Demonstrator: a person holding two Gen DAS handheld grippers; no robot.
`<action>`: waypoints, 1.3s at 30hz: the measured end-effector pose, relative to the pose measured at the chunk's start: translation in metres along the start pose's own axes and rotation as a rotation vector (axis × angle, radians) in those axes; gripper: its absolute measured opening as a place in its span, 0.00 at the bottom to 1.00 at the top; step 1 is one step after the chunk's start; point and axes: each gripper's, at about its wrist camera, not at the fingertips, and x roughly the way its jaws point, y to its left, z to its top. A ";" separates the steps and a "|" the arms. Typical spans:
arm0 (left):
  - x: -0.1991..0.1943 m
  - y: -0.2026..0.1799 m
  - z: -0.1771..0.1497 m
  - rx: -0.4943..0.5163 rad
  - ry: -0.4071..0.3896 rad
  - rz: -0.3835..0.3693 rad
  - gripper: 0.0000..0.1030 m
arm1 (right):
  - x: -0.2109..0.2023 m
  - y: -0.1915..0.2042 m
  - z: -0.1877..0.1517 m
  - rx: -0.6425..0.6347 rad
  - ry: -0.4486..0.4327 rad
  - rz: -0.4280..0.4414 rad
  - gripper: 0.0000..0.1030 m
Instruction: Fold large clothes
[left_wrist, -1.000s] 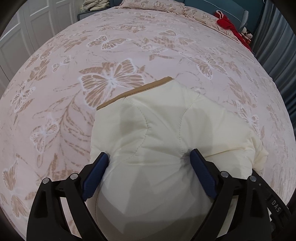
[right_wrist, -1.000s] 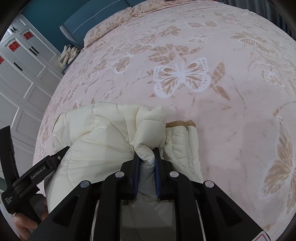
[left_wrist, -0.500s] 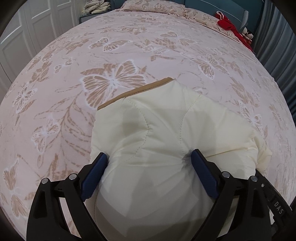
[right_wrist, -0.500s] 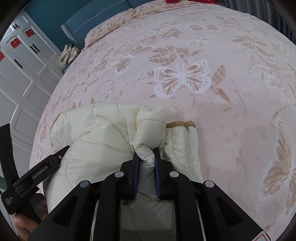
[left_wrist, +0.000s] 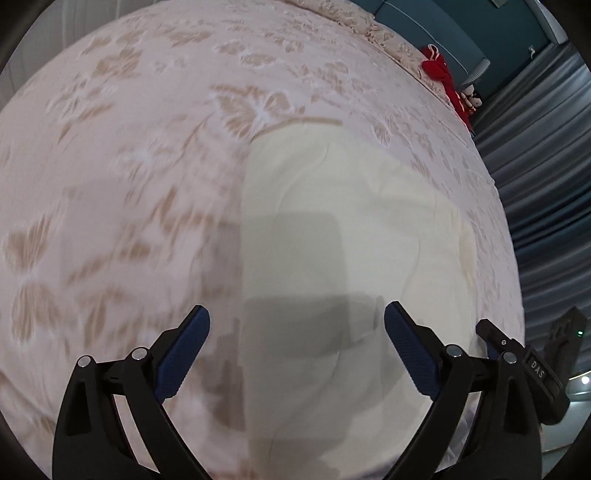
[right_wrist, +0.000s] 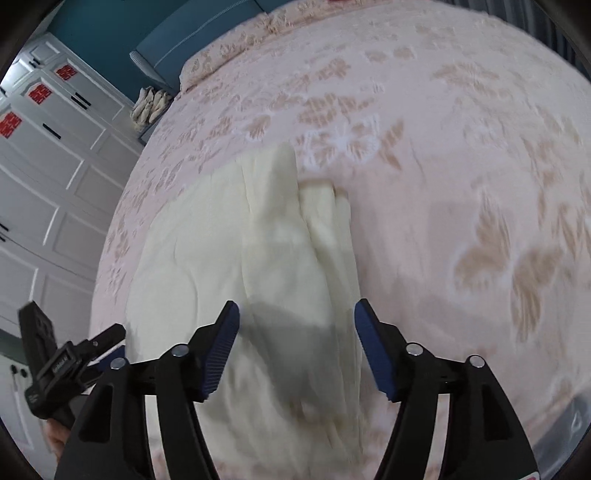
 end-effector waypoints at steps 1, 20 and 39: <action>0.000 0.003 -0.007 -0.014 0.015 -0.022 0.92 | 0.000 -0.004 -0.006 0.015 0.023 0.018 0.66; -0.001 -0.029 -0.022 0.026 0.012 -0.162 0.62 | -0.004 0.019 -0.029 -0.032 0.043 0.132 0.24; -0.118 -0.044 0.110 0.288 -0.484 -0.160 0.51 | -0.049 0.178 0.076 -0.392 -0.331 0.240 0.20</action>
